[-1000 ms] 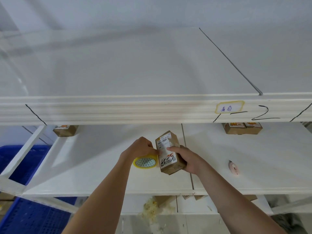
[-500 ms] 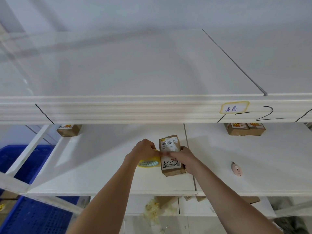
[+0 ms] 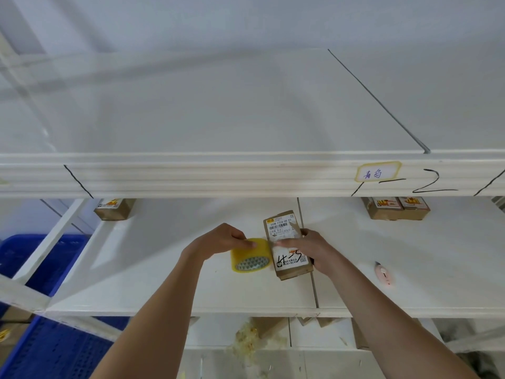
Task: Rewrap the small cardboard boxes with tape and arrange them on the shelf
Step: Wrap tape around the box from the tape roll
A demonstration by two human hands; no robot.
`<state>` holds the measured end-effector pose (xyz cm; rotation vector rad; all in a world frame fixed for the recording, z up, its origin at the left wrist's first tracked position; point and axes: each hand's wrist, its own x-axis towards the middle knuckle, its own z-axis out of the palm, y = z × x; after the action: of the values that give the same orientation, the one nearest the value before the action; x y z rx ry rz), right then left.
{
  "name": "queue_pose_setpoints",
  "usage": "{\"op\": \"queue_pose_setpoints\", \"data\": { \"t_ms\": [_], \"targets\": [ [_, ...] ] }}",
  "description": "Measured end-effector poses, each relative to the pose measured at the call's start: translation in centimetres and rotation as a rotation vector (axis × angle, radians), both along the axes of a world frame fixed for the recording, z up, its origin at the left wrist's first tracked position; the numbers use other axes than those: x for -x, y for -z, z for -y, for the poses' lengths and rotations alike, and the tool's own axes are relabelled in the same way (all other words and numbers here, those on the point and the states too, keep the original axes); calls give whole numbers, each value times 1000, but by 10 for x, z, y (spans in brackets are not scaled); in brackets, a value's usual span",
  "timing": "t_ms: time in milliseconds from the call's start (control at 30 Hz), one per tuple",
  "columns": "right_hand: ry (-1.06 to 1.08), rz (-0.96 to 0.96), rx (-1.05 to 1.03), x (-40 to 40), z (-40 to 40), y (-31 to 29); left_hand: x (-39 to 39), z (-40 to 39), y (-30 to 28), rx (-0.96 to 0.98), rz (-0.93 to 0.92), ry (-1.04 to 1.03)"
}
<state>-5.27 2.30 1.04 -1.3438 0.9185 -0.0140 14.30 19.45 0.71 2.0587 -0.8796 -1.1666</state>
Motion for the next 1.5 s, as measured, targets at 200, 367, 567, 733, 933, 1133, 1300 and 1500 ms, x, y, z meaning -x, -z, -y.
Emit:
{"op": "queue_pose_setpoints", "data": {
  "t_ms": [200,367,567,733,933,1133,1300,1500],
  "targets": [
    [-6,17,-39,8,2,7,1,9,0,-61,72,-16],
    [-4,67,-50,8,11,1,6,11,6,-200,376,-48],
    [-54,138,-138,14,6,-3,10,19,4,-217,359,-35],
    [-69,143,-178,12,-4,-2,14,26,4,-210,329,-7],
    [33,266,-431,16,-7,-2,10,27,-6,-71,128,-42],
    [50,269,-438,11,-3,3,11,23,-8,40,40,-49],
    [2,202,-302,10,1,8,10,24,-9,28,83,-57],
    [-173,30,-44,-1,-11,-4,20,29,-7,-49,177,19]
  ]
}}
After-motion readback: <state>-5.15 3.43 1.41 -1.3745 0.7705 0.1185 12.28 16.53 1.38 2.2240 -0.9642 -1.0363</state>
